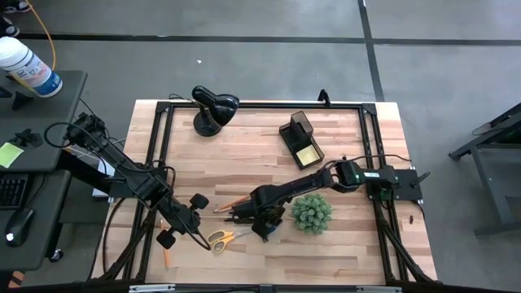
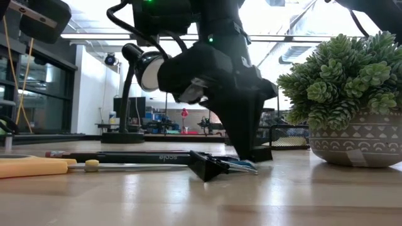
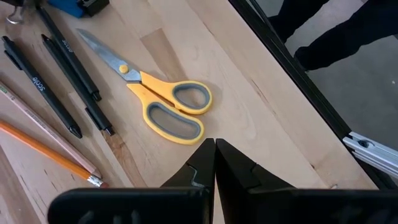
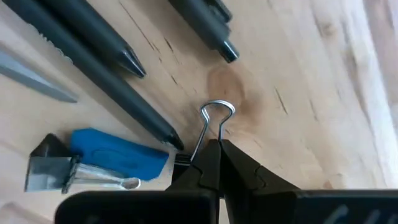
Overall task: Pick and place office supplies into organizer
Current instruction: Put the top binder clip into the desk organizer
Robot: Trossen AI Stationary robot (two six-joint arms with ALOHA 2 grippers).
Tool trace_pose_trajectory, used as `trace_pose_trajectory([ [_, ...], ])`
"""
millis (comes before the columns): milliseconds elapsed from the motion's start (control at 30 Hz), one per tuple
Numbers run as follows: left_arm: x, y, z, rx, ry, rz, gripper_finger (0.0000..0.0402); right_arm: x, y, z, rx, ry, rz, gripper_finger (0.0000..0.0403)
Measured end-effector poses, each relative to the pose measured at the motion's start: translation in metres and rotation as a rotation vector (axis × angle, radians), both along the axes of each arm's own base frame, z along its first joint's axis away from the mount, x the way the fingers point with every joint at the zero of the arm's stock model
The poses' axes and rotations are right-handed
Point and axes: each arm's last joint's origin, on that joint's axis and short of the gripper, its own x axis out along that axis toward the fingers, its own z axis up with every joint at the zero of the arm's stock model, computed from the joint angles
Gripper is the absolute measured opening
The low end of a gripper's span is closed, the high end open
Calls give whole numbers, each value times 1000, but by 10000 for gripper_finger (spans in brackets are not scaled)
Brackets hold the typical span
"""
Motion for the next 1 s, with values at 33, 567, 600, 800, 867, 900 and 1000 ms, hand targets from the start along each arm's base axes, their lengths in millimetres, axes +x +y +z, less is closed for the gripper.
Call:
trace_pose_trajectory([
  [33,0,0,0,0,0,0,1,0,0,2,-3,-3,0,1],
  [567,0,0,0,1,0,0,1,8,-57,52,-213,-9,-13,0],
  [600,0,0,0,1,0,0,1,9,-67,56,-226,-23,-19,0],
  [800,0,0,0,-2,1,4,1,11,-131,65,-303,-34,-103,0],
  [867,0,0,0,-3,4,7,1,9,-151,65,-324,-26,-119,0],
  [900,0,0,0,-3,3,7,1,8,-161,66,-339,-22,-125,0],
  [1000,0,1,0,0,2,11,1,4,-192,66,-375,-6,-147,0],
])
